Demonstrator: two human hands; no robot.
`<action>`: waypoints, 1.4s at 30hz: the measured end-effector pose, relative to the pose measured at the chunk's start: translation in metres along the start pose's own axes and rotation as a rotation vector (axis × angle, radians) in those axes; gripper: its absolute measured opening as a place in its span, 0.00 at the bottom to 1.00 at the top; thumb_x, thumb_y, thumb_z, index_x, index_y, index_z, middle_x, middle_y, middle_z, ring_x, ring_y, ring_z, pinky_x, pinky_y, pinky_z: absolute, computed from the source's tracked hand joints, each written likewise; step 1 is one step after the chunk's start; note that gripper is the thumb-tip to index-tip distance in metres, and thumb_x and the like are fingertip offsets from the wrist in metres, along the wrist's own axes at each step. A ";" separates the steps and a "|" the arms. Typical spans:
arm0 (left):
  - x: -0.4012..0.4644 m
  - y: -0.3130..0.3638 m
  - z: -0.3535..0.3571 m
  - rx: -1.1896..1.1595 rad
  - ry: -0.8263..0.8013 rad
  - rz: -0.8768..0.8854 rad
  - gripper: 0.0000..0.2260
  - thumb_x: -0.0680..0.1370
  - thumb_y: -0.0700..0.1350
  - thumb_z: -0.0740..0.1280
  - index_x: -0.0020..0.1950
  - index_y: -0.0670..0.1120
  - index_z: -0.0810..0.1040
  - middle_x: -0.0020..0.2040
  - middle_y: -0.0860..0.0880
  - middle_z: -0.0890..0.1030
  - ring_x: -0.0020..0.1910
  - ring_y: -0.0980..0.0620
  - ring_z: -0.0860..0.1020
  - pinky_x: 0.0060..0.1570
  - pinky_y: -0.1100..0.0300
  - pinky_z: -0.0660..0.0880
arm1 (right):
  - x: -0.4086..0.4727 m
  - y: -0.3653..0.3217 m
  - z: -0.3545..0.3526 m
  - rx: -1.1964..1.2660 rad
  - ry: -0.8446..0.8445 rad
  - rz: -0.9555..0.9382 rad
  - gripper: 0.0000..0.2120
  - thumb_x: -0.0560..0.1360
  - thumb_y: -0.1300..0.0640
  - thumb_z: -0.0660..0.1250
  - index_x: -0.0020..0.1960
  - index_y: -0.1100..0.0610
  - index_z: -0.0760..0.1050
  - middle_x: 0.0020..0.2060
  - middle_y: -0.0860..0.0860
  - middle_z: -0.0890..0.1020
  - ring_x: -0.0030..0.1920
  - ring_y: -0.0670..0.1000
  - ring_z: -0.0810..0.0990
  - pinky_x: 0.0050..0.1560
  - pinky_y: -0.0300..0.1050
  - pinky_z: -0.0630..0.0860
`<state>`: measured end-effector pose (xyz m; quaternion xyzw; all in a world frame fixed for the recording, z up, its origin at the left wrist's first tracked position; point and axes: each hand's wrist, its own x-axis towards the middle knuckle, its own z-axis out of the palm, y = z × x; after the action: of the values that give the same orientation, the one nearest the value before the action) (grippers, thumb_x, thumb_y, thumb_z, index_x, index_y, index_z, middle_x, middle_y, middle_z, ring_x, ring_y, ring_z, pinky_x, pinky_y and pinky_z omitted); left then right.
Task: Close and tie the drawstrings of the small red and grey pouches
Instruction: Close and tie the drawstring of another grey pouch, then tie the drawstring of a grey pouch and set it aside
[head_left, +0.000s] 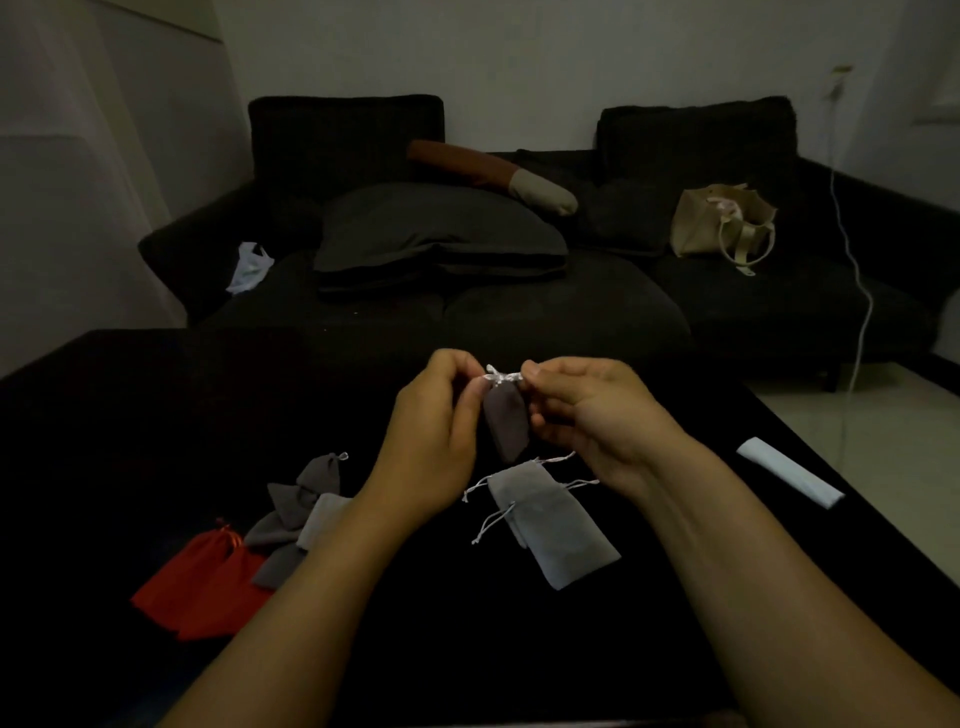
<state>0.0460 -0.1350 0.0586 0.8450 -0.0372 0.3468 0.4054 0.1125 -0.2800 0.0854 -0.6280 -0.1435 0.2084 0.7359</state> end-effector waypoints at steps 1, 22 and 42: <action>0.000 0.000 0.002 -0.023 0.006 -0.035 0.03 0.82 0.40 0.61 0.50 0.47 0.73 0.43 0.52 0.79 0.40 0.60 0.77 0.37 0.69 0.72 | 0.000 0.001 0.001 -0.036 0.039 -0.033 0.09 0.79 0.60 0.67 0.41 0.61 0.81 0.37 0.54 0.81 0.36 0.46 0.77 0.36 0.37 0.76; 0.004 -0.050 -0.020 0.120 -0.083 -0.603 0.19 0.74 0.40 0.72 0.63 0.46 0.72 0.52 0.43 0.83 0.51 0.46 0.81 0.54 0.51 0.78 | 0.033 0.051 -0.010 -0.627 -0.045 -0.051 0.07 0.76 0.56 0.72 0.52 0.56 0.83 0.45 0.51 0.83 0.48 0.49 0.82 0.45 0.39 0.77; 0.001 -0.023 -0.010 -0.268 -0.598 -0.566 0.14 0.78 0.52 0.67 0.61 0.49 0.78 0.50 0.48 0.84 0.46 0.53 0.83 0.40 0.58 0.81 | 0.025 0.003 -0.017 -0.964 -0.243 -0.223 0.03 0.75 0.60 0.72 0.46 0.53 0.80 0.41 0.51 0.84 0.43 0.49 0.83 0.44 0.46 0.81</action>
<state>0.0491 -0.1121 0.0479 0.8251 0.0353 -0.0460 0.5620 0.1420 -0.2817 0.0785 -0.8483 -0.3741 0.1100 0.3582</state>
